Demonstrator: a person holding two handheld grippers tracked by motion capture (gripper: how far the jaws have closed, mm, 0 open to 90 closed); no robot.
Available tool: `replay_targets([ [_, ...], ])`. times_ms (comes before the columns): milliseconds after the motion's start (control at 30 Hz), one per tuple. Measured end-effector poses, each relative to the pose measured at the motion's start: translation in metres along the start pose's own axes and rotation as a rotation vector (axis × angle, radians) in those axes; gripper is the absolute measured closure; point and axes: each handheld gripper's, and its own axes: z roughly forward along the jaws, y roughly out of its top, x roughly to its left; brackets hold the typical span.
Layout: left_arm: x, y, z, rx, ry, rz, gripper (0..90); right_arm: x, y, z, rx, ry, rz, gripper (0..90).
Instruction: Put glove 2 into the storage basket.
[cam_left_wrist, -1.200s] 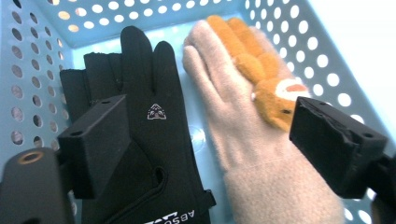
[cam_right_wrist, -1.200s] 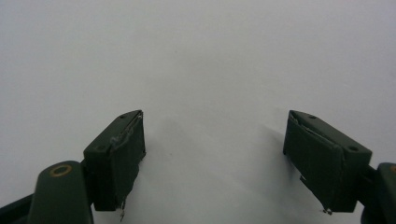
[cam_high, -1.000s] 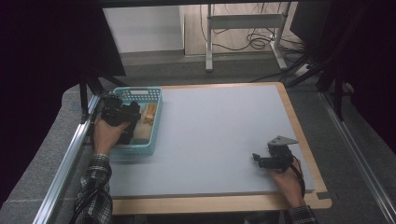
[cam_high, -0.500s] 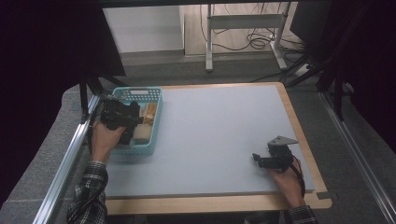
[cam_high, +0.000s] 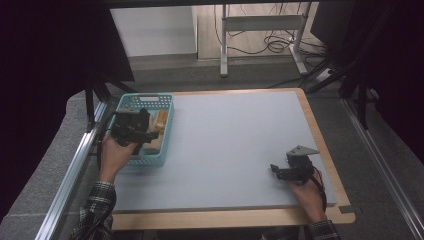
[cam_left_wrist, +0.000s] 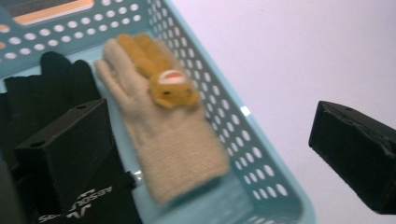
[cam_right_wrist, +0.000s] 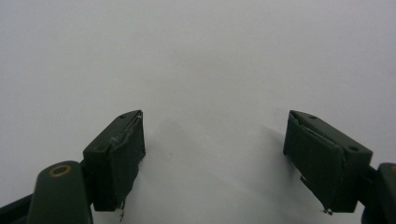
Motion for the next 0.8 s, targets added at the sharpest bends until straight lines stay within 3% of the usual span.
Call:
replay_targets([
  [500,-0.037,-0.004,0.009,-0.028,-0.068,0.078,0.3,0.0,0.0,0.0,0.0,-0.001,0.0,19.9],
  [800,-0.072,-0.007,0.014,-0.06,-0.112,0.137,0.0,0.0,0.0,0.0,0.0,-0.002,-0.002,19.9],
])
